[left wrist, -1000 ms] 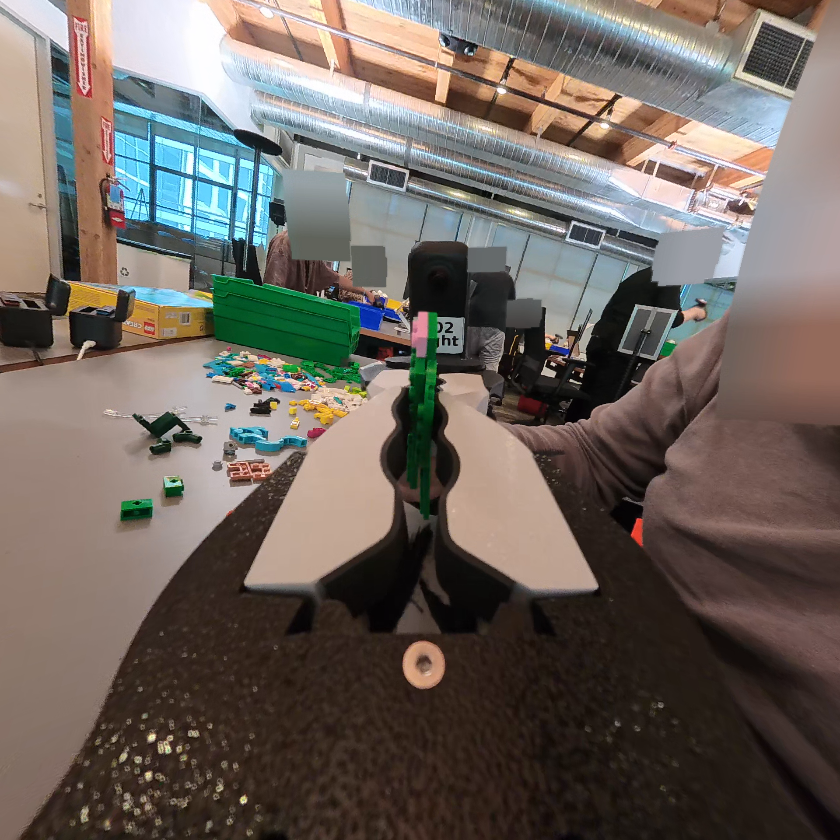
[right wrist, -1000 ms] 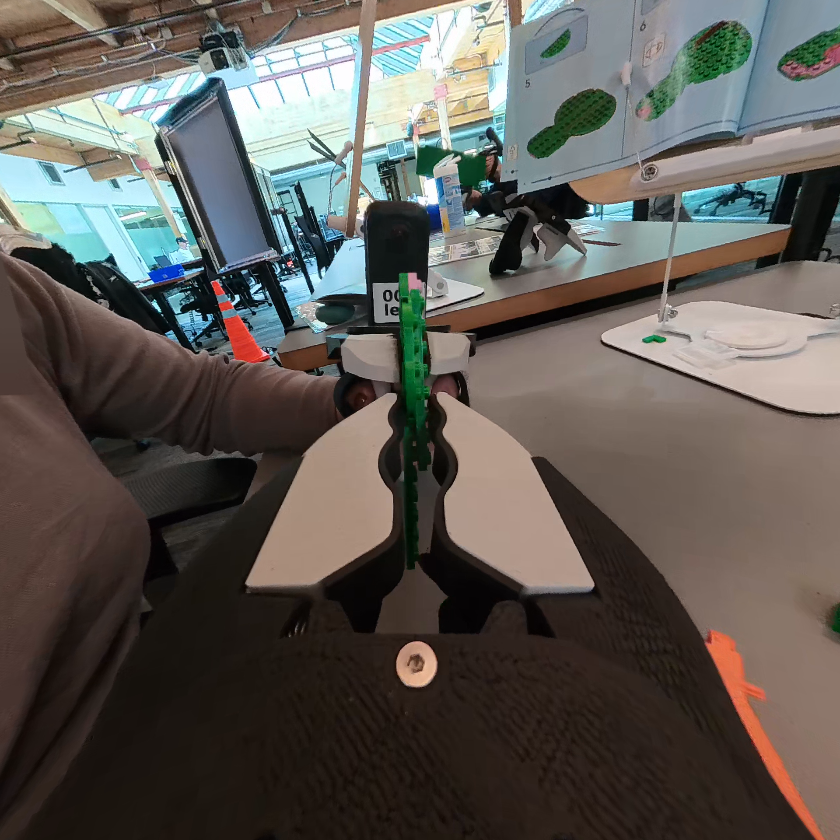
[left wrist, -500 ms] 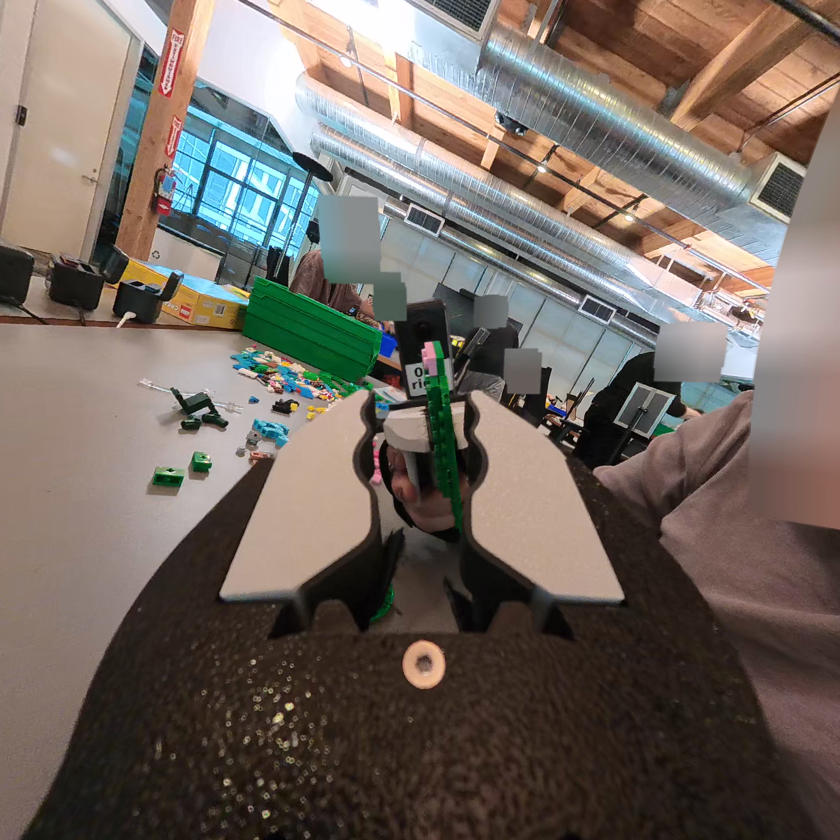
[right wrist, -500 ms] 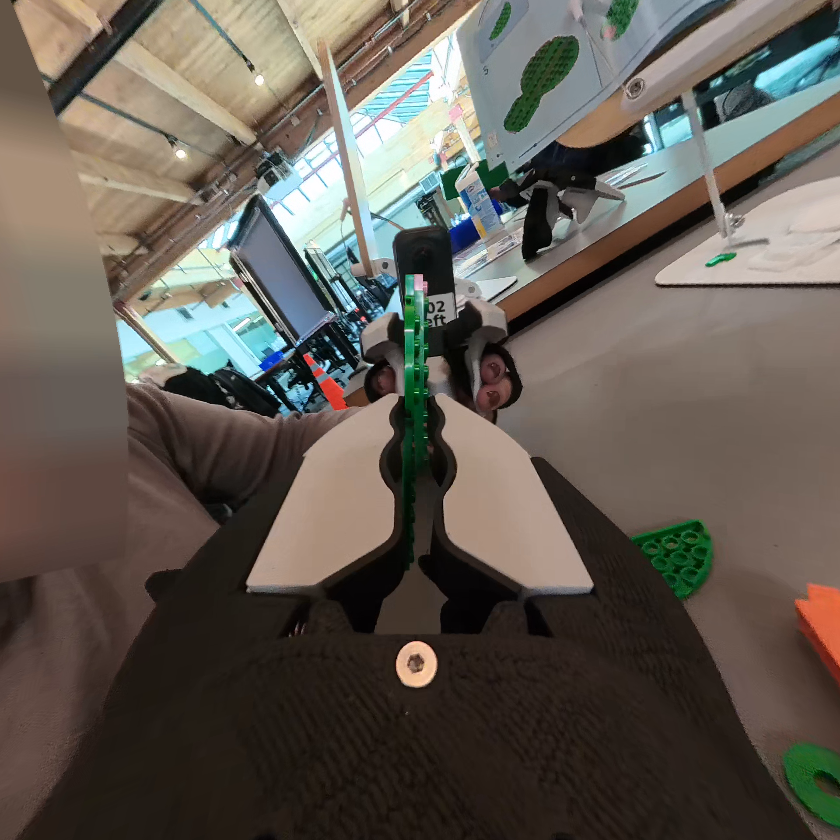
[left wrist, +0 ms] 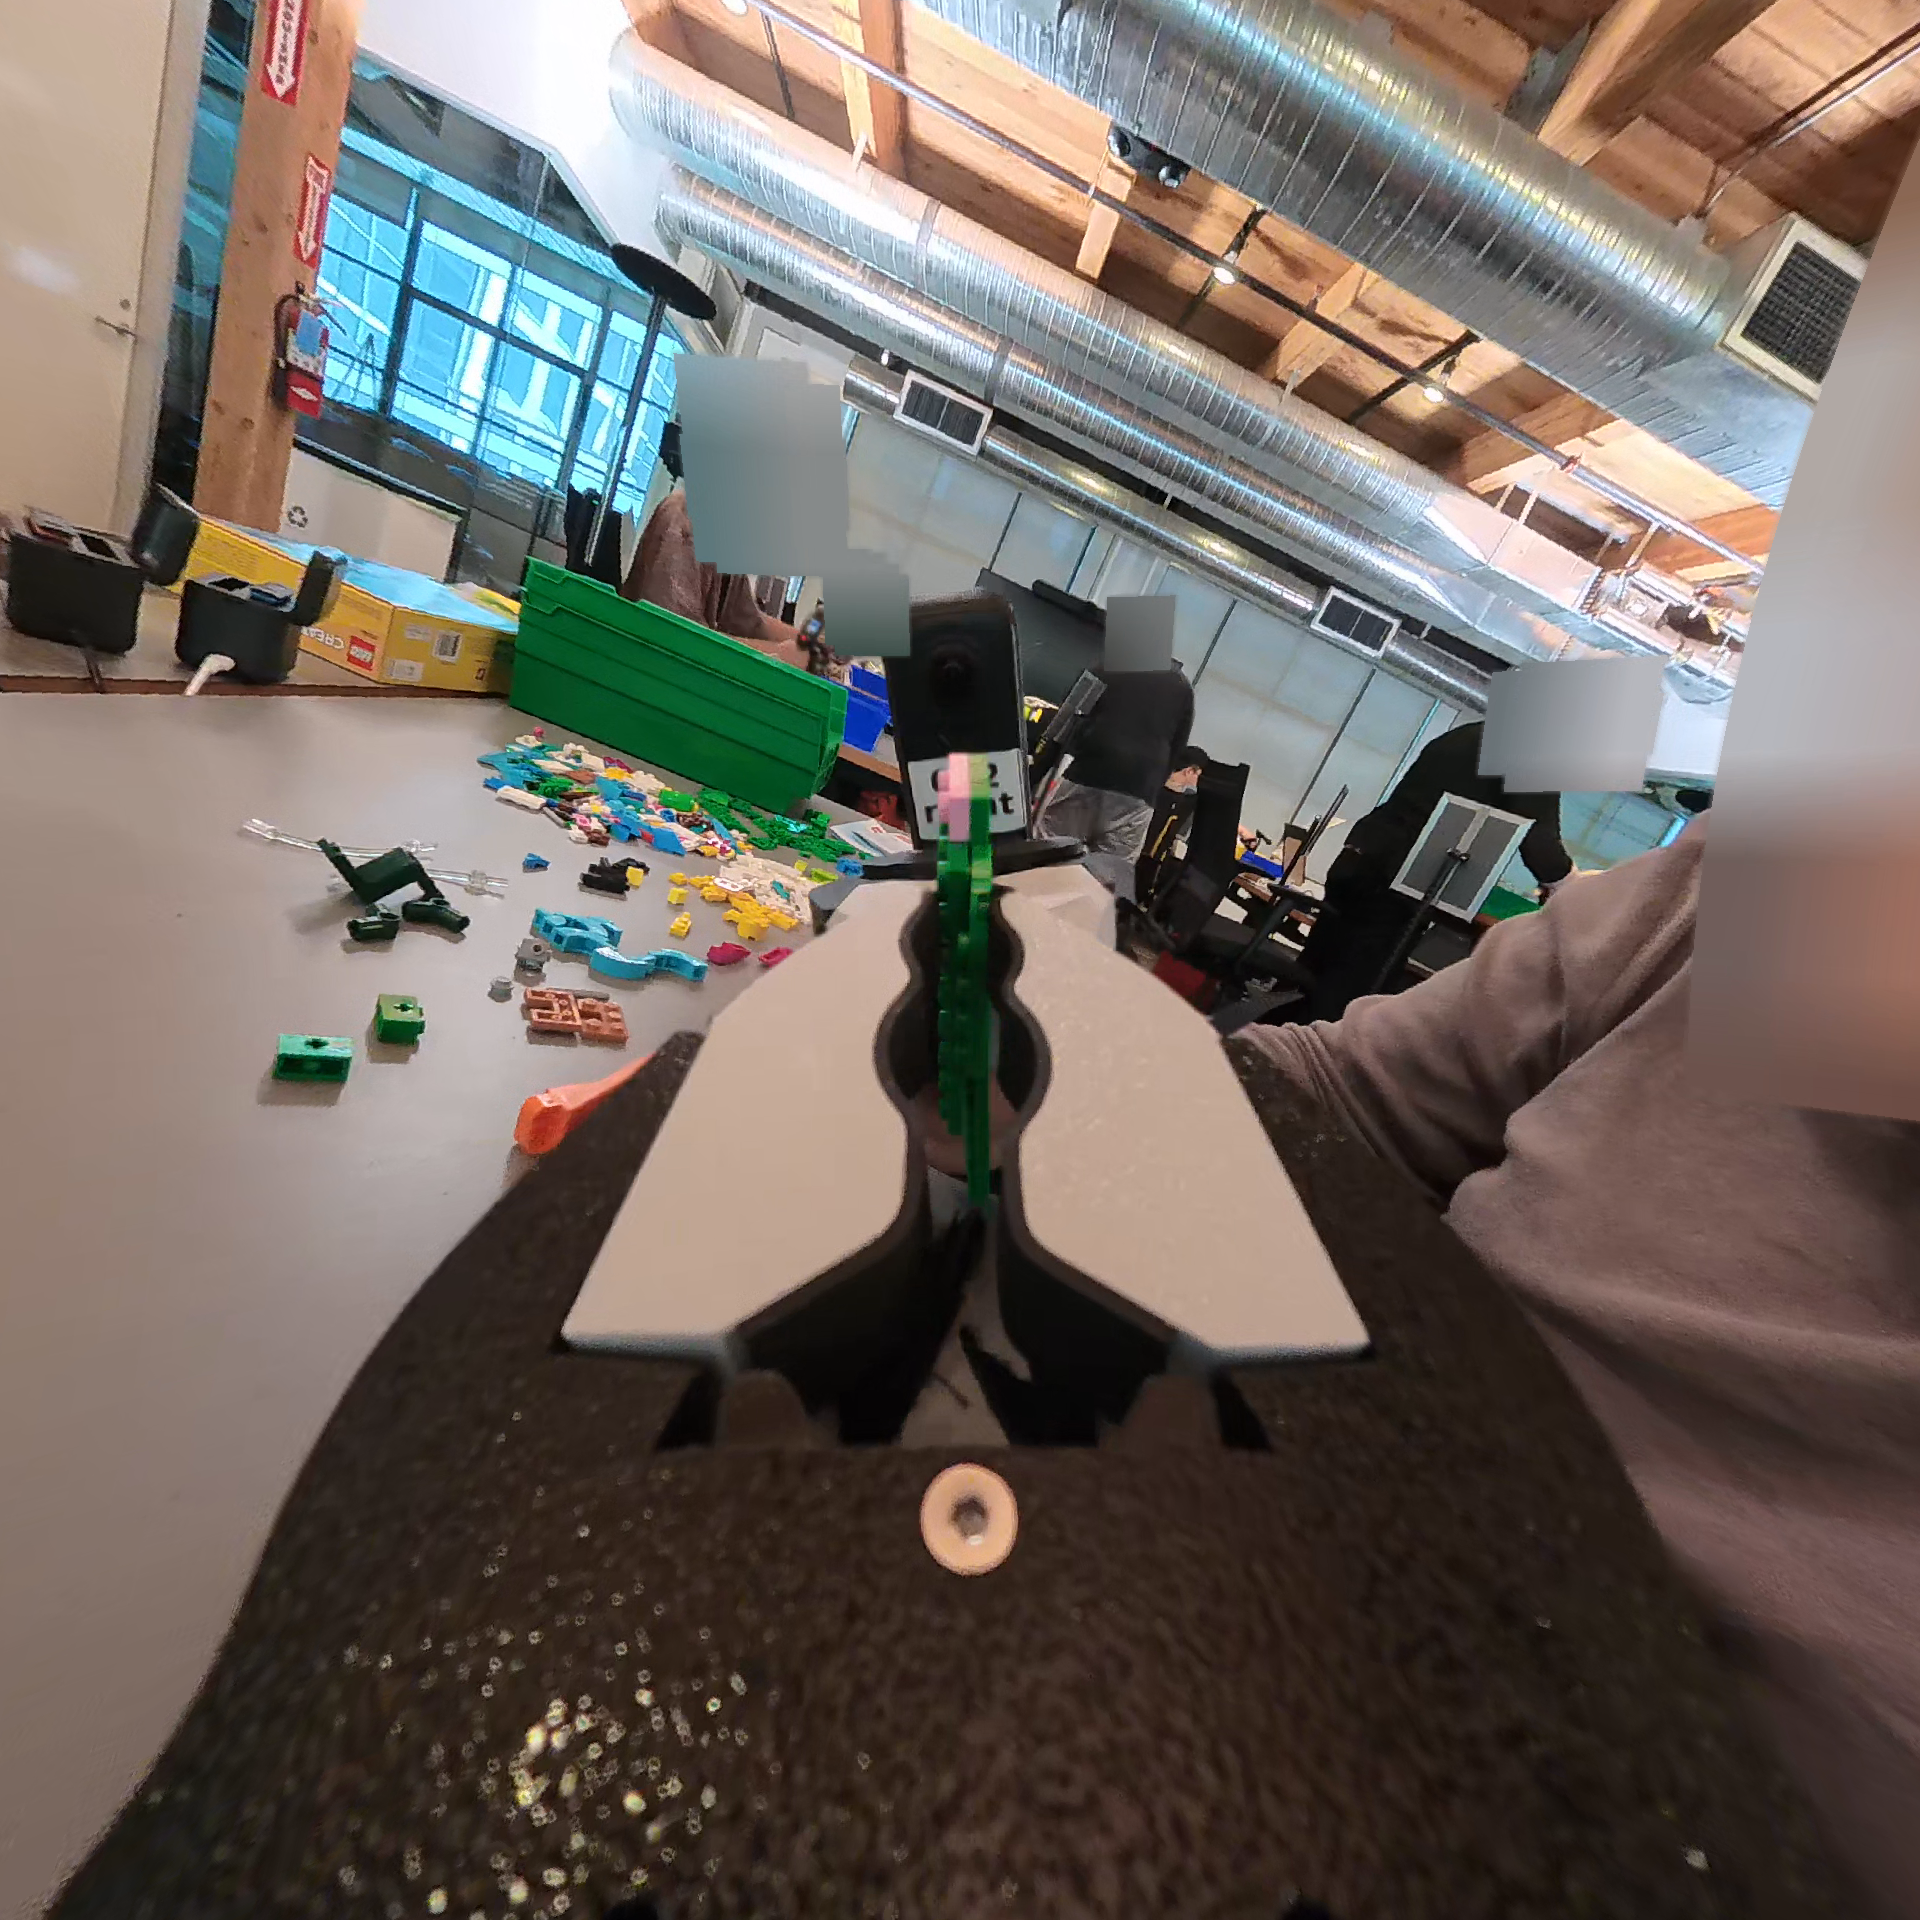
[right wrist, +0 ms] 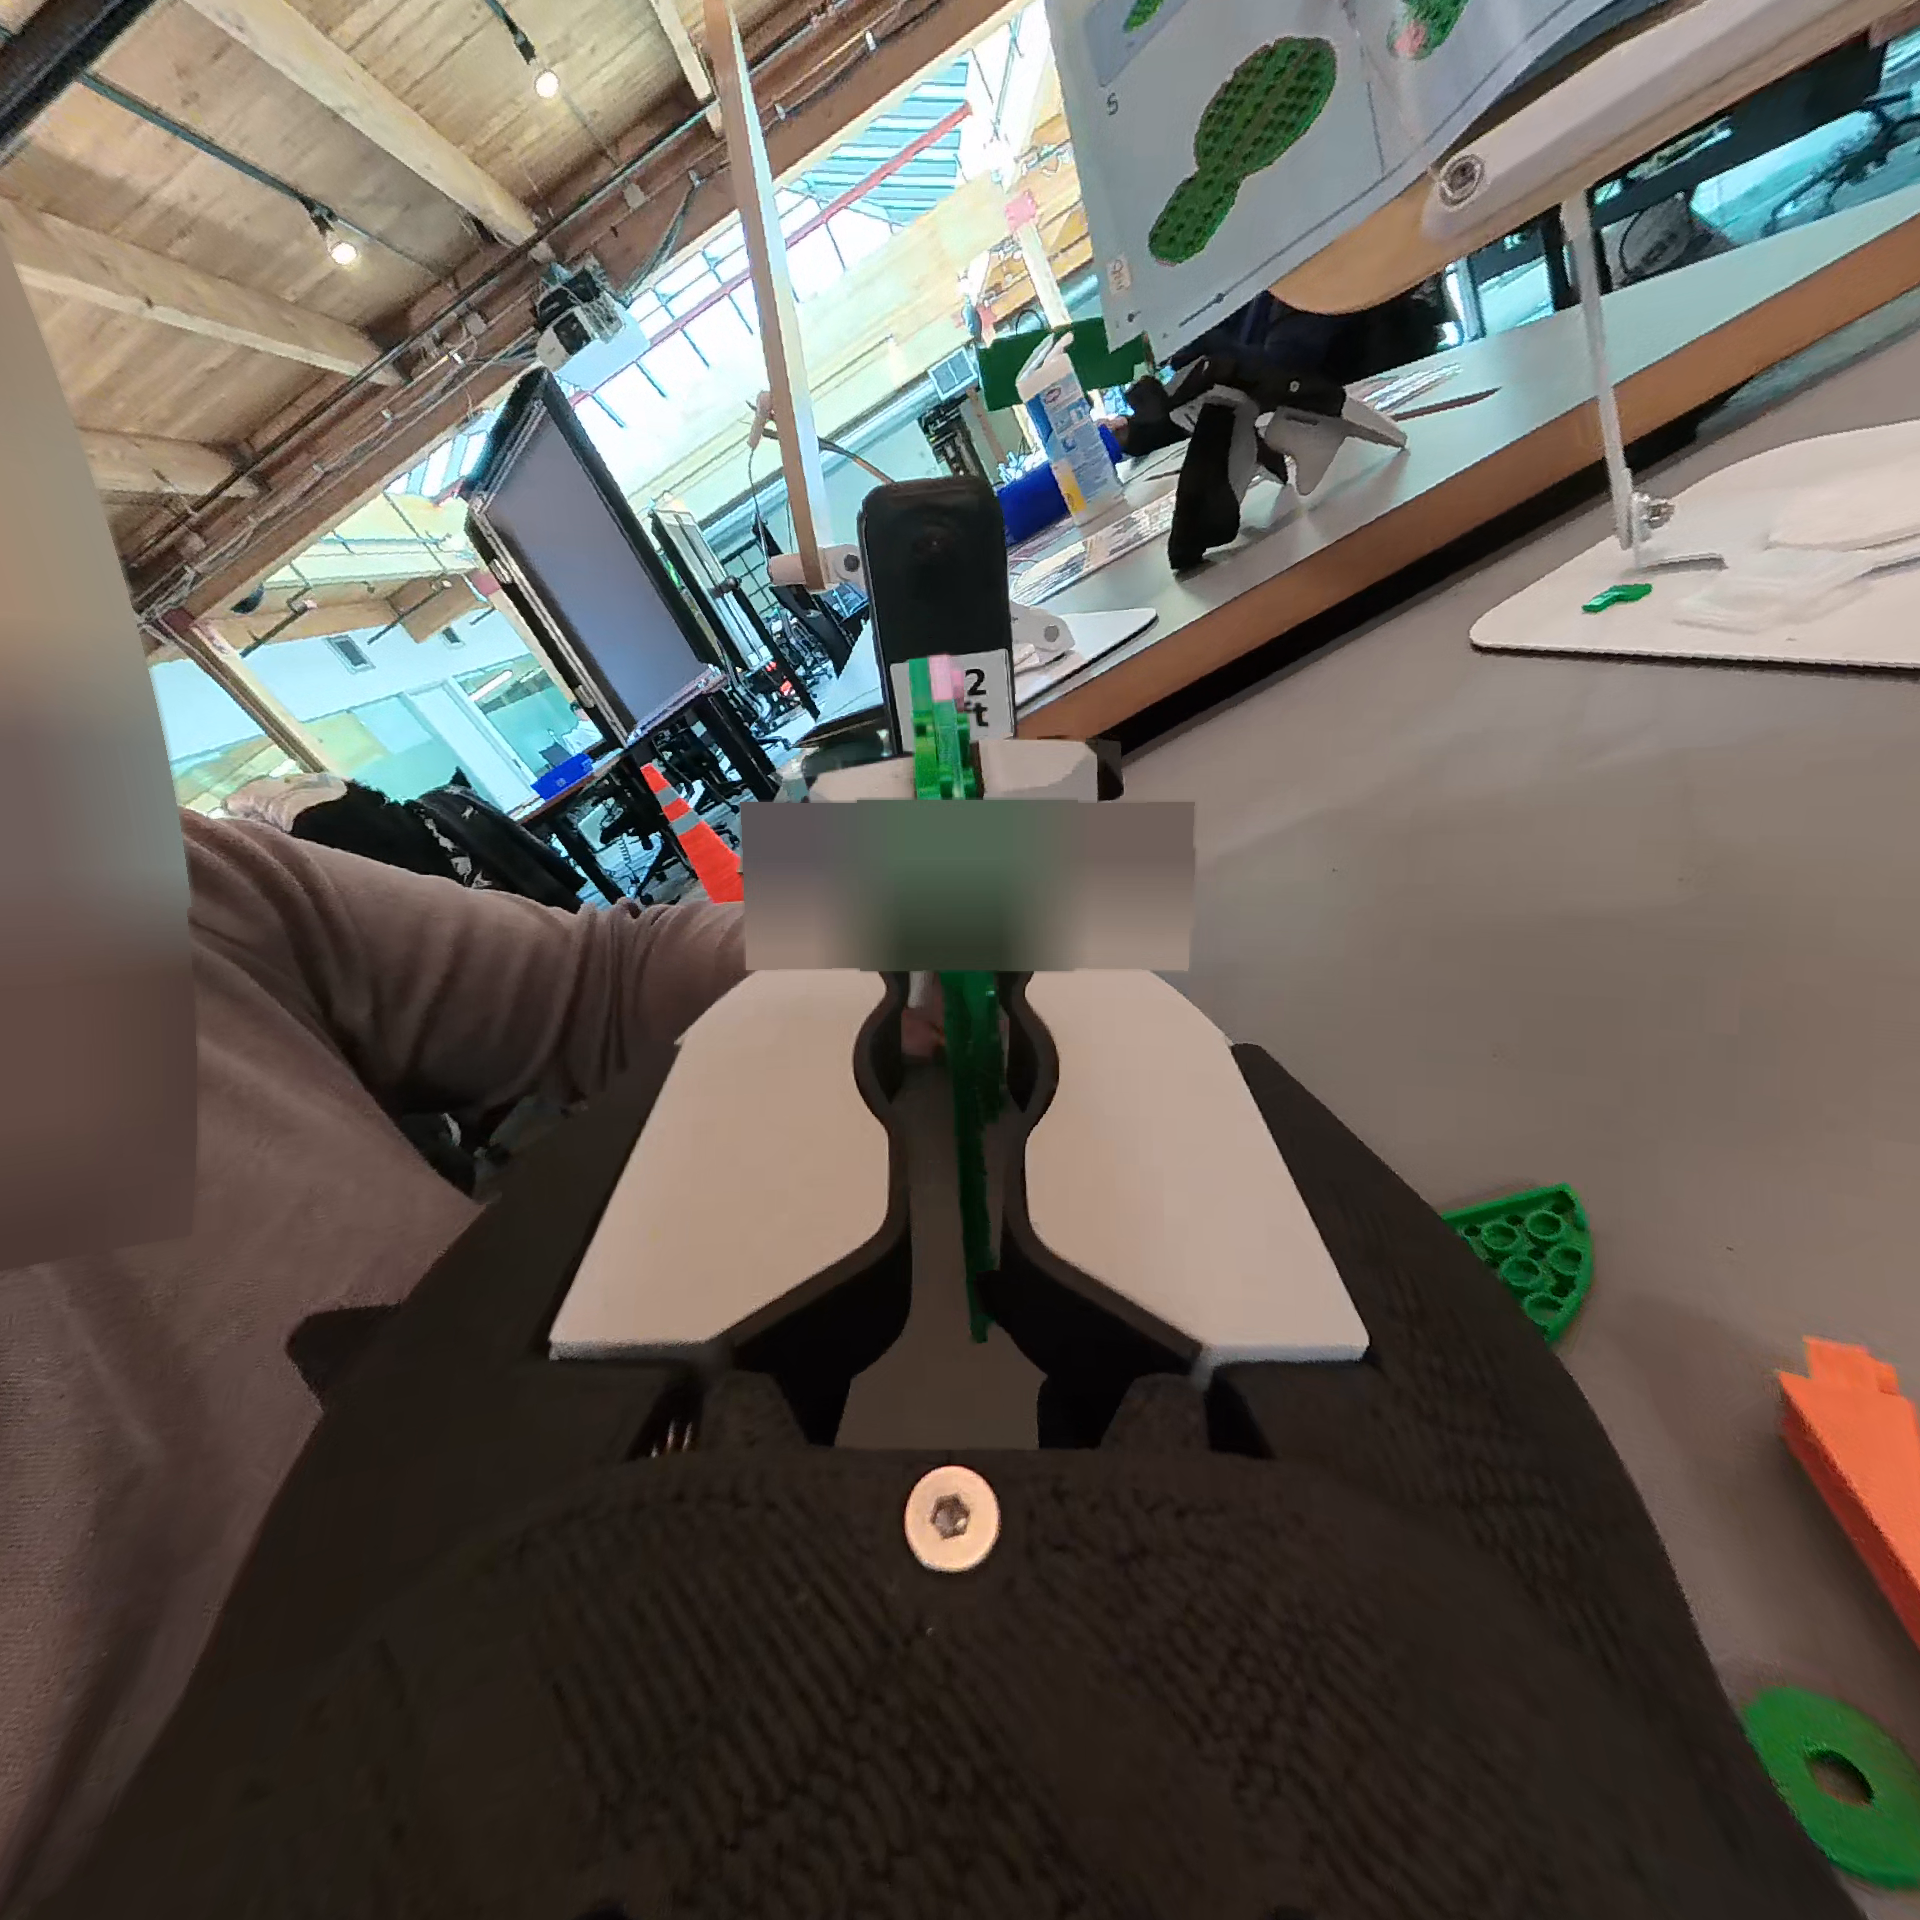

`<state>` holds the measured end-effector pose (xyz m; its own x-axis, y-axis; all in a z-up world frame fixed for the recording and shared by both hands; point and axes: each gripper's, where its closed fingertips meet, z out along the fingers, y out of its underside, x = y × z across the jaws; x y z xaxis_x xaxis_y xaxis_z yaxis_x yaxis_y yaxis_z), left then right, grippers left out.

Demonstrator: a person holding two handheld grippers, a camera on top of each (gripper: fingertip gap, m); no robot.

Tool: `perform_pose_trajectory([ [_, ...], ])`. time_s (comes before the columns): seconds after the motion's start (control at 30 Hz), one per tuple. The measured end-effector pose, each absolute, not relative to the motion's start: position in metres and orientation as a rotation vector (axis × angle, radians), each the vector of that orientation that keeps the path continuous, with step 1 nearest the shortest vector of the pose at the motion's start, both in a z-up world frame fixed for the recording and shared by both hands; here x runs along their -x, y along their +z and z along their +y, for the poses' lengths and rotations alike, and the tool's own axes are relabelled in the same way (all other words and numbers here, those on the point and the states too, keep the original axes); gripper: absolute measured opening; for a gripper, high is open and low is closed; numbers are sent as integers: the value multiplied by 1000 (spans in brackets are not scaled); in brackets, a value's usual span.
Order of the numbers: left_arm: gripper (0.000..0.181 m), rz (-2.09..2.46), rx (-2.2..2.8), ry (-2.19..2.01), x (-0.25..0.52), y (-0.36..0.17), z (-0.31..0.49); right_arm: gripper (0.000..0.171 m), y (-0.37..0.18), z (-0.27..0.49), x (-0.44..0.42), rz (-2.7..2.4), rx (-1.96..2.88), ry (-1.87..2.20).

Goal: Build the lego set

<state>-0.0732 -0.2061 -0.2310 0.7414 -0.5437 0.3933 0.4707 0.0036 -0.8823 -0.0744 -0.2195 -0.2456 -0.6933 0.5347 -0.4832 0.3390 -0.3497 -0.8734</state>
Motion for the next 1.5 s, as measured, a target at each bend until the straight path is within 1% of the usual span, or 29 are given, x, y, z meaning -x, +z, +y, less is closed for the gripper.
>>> perform_pose_trajectory([
  [0.03, 8, 69, 1351, -806, 72, -232, -206, 9, -247, -220, 75, -1713, 1159, 2168],
  [0.07, 8, 60, 1345, -813, 72, -231, -206, 8, -246, -220, 75, -1711, 1145, 2156],
  [0.43, 8, 33, 1302, -850, 72, -227, -207, 9, -243, -221, 73, -1722, 1089, 2092],
  [0.5, 8, -57, 1251, -882, 86, -223, -207, 25, -249, -219, 74, -1769, 1120, 2049],
  [0.67, 7, -289, 1145, -950, 124, -222, -209, 31, -255, -210, 77, -1797, 1138, 1944],
  [0.73, 7, -409, 1112, -965, 140, -227, -208, 40, -254, -202, 79, -1795, 1079, 1801],
  [0.83, 7, -596, 1016, -1082, 162, -235, -210, 60, -243, -188, 81, -1723, 847, 1498],
  [0.87, 7, -626, 1001, -1136, 164, -236, -210, 63, -241, -183, 81, -1702, 737, 1334],
  [0.97, 7, -606, 1108, -1375, 141, -243, -201, 64, -243, -170, 79, -1653, 363, 774],
  [1.03, 7, -573, 1222, -1533, 116, -251, -197, 63, -245, -182, 73, -1605, 116, 575],
  [1.1, 7, -581, 1283, -1615, 102, -261, -194, 58, -248, -201, 67, -1557, -77, 466],
  [1.17, 8, -599, 1322, -1697, 93, -269, -192, 42, -255, -211, 64, -1522, -223, 359],
  [1.3, 8, -547, 1410, -1734, 74, -272, -194, 31, -265, -220, 62, -1535, -302, 319],
  [1.4, 8, -533, 1368, -1761, 73, -268, -195, 11, -270, -223, 63, -1543, -325, 292],
  [1.43, 9, -517, 1367, -1737, 73, -266, -195, 10, -269, -224, 63, -1542, -315, 302],
  [1.5, 30, -427, 1311, -1718, 72, -254, -199, 8, -262, -221, 62, -1548, -251, 373],
])
